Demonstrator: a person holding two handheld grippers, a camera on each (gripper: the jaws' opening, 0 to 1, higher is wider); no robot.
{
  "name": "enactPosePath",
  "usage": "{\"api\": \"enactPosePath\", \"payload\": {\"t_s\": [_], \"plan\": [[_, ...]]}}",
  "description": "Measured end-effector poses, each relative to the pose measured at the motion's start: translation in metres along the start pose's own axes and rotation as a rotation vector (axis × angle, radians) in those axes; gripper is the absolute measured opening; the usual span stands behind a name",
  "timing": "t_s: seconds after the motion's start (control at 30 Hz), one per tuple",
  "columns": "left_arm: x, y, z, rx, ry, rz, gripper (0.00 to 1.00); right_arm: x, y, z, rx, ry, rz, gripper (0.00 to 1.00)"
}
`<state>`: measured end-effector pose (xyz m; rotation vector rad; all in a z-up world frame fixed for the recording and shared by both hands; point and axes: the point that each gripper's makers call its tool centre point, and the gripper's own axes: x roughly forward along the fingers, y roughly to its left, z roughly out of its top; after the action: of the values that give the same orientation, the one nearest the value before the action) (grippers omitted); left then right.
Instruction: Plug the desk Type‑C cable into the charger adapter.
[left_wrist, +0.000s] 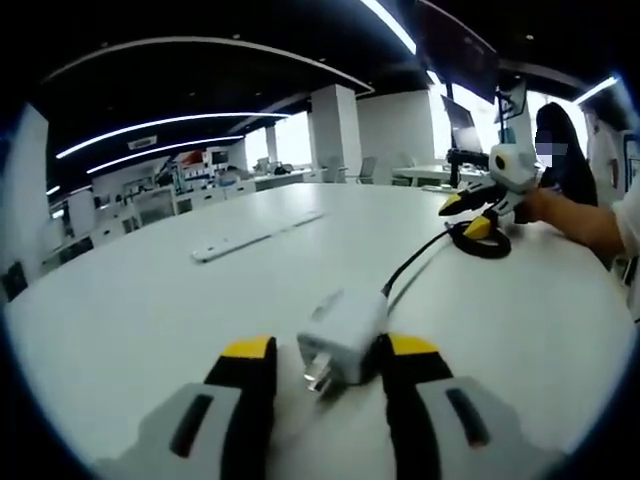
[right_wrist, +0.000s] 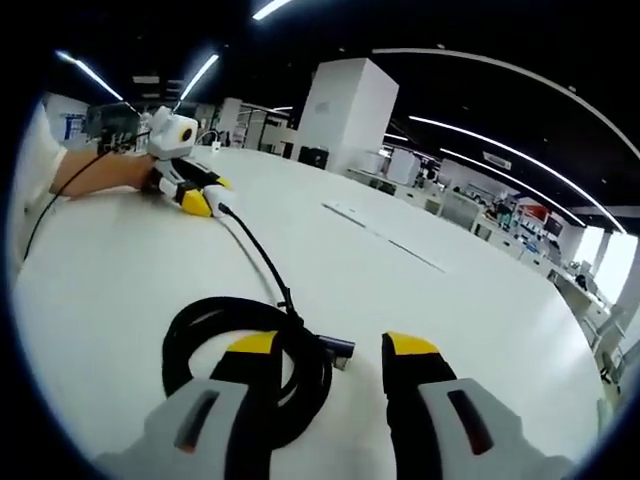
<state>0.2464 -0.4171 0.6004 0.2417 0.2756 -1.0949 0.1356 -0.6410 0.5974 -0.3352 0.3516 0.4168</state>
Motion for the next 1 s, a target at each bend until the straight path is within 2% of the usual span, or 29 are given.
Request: {"api": "enactPosePath", "payload": {"t_s": [0.73, 1.0], "plan": [[0.019, 0.014, 0.004, -0.012, 0.009, 0.008, 0.42, 0.023, -0.028, 0.003, 0.021, 0.000, -0.055, 0.42], [0.029, 0.023, 0.008, 0.005, 0.002, 0.035, 0.49, 0.027, -0.037, 0.004, 0.022, 0.003, -0.091, 0.44]]}}
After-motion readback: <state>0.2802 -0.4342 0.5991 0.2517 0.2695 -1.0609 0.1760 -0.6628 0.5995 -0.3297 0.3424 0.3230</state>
